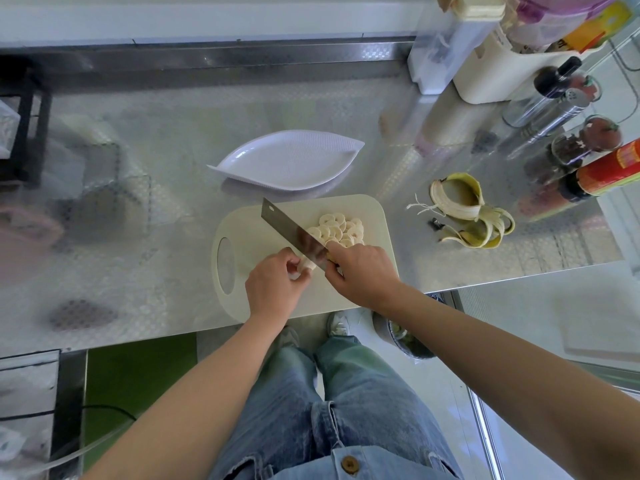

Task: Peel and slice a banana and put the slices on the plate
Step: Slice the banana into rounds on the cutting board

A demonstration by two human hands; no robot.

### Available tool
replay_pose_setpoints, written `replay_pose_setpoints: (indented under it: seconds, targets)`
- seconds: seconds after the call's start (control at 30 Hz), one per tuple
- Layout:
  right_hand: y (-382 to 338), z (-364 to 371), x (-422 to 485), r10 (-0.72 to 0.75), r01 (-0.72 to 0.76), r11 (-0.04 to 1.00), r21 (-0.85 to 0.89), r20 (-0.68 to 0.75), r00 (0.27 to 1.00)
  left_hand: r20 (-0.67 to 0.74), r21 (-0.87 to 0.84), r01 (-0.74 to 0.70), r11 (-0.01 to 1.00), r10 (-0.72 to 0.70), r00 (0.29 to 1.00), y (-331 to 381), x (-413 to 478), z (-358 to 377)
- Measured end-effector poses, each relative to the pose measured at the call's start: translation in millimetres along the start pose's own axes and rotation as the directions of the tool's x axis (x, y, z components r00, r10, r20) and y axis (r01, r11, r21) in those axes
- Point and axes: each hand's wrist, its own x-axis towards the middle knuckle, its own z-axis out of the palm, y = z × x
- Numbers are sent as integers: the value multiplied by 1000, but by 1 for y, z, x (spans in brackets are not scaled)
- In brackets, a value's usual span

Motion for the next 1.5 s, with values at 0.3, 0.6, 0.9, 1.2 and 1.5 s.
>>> replay_pose_setpoints:
  seconds: [0.3,0.6,0.9,1.2,1.5]
  targets:
    - [0,19,1,18,-18,1000,20,26,999,0,-25,22,999,-22,1000,-3,0,4]
    - [1,17,2,6,-6,1000,14,32,999,-13,-46,19,999,-19,1000,-2,-1,4]
    - [0,1,-1,0,2,999,40,-41,999,-30,-34,2,999,-3,1000,-1,-1,3]
    - [1,8,-1,-2,2,1000,10,6,1000,-26,-40,25,999,-26,999,-2,-1,4]
    - [-1,24,3,31,-32,999,19,31,999,-14,-48,47,998,-48,999,-2,-1,3]
